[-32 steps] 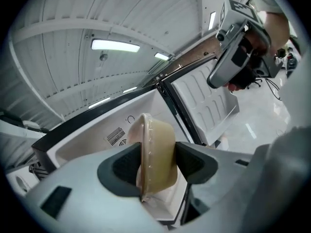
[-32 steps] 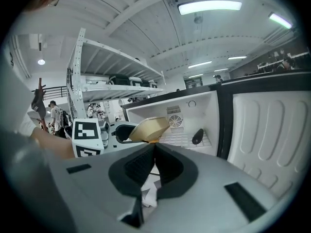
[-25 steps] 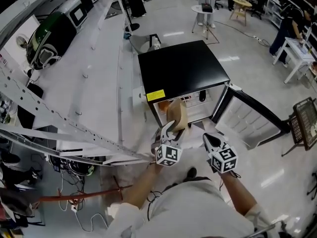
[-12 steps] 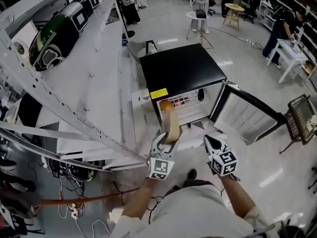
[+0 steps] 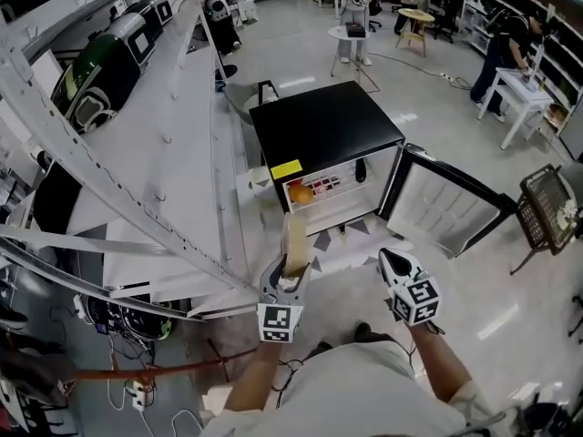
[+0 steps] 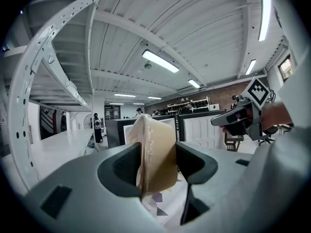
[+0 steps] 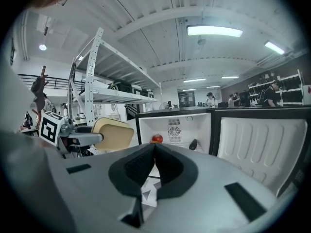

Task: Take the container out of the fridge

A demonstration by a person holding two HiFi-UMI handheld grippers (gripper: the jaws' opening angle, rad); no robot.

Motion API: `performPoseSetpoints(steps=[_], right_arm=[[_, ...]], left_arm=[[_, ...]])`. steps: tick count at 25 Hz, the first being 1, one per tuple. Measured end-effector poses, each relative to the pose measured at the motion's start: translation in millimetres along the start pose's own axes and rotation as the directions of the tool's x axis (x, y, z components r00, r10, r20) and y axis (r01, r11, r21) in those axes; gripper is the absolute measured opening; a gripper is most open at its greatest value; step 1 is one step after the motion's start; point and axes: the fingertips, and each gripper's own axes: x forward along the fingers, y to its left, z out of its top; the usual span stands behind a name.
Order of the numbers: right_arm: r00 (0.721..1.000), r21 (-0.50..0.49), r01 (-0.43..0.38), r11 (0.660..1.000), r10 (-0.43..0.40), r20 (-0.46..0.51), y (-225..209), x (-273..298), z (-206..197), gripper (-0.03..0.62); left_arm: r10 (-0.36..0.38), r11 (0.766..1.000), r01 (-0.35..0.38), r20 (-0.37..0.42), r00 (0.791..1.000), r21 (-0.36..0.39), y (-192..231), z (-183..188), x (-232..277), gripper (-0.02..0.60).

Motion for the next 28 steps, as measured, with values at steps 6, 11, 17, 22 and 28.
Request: performPoseSetpoints(steps=[6, 11, 17, 22, 28], right_arm=[[0.999, -0.023, -0.027, 0.999, 0.028, 0.027, -10, -9, 7, 0.006], [0.998, -0.021, -0.054, 0.998, 0.054, 0.028, -23, -18, 8, 0.006], [0.996, -0.043, -0.066, 0.997, 0.069, 0.059, -36, -27, 14, 0.006], [0.994, -0.038, -0.075, 0.996, 0.078, 0.07, -45, -31, 14, 0.006], [0.994, -0.031, -0.081, 0.996, 0.083, 0.072, -51, -32, 16, 0.006]], left_arm=[[0.052, 0.998, -0.05, 0.038, 0.998, -0.045, -3, 17, -11, 0.225], [0.11, 0.991, -0.106, 0.044, 0.993, -0.08, -9, 24, -17, 0.225], [0.147, 0.985, -0.142, 0.041, 0.988, -0.098, -19, 24, -20, 0.225], [0.165, 0.981, -0.16, 0.04, 0.986, -0.106, -23, 25, -19, 0.225], [0.169, 0.981, -0.164, 0.038, 0.985, -0.104, -28, 27, -16, 0.225]])
